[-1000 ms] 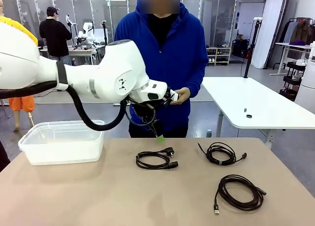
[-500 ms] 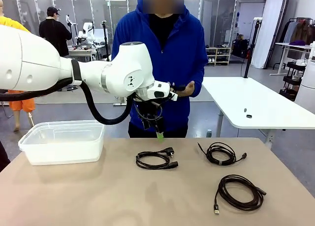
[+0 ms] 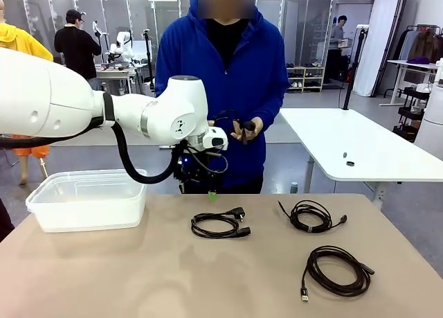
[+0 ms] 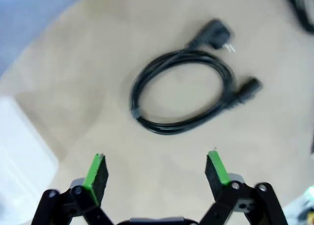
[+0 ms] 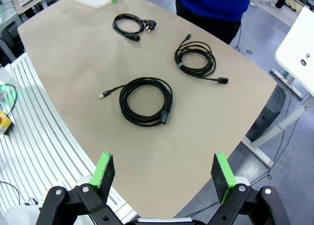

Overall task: Organize and store the cables.
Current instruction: Place the Power Cable into the Organizing box.

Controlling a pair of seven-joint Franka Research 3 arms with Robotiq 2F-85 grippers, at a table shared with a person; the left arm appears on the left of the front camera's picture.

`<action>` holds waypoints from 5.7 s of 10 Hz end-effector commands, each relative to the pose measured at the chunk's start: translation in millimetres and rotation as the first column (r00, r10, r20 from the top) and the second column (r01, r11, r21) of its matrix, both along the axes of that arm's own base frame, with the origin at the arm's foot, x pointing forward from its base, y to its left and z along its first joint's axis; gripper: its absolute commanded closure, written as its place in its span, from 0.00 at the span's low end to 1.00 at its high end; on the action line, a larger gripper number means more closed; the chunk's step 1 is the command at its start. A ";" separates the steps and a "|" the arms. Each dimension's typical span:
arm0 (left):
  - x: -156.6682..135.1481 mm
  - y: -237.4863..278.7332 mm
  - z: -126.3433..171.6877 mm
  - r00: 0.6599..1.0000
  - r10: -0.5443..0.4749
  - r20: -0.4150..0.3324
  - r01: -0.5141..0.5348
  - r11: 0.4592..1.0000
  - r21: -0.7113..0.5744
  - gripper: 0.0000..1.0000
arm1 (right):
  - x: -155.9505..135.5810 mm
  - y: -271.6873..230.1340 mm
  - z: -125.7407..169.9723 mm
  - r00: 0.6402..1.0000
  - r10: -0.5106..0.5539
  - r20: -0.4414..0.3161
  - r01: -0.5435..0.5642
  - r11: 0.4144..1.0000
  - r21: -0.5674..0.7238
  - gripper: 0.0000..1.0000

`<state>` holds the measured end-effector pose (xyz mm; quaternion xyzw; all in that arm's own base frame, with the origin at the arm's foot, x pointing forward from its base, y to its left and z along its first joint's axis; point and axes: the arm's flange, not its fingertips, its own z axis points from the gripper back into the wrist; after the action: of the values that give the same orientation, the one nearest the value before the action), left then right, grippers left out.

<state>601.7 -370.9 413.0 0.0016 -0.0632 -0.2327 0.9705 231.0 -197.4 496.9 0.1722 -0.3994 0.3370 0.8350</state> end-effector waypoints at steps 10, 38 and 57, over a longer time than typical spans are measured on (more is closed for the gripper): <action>-2.2 5.1 -40.7 0.878 0.476 -0.049 -0.476 0.879 0.008 0.00 | -1.0 -1.4 1.0 1.000 0.016 0.014 -0.016 1.000 0.000 0.00; -16.8 30.9 38.4 0.958 0.283 0.051 -0.278 0.956 -0.091 1.00 | -1.0 -1.4 1.0 1.000 0.016 0.014 -0.016 1.000 0.000 0.00; -73.0 225.2 191.4 0.941 0.276 0.195 -0.265 0.961 -0.081 1.00 | -1.0 -1.4 1.0 1.000 0.016 0.014 -0.016 1.000 0.000 0.00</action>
<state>526.9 -146.0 600.1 0.0016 -0.1656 -0.1045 0.9806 230.9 -197.7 496.9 0.1713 -0.4003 0.3380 0.8344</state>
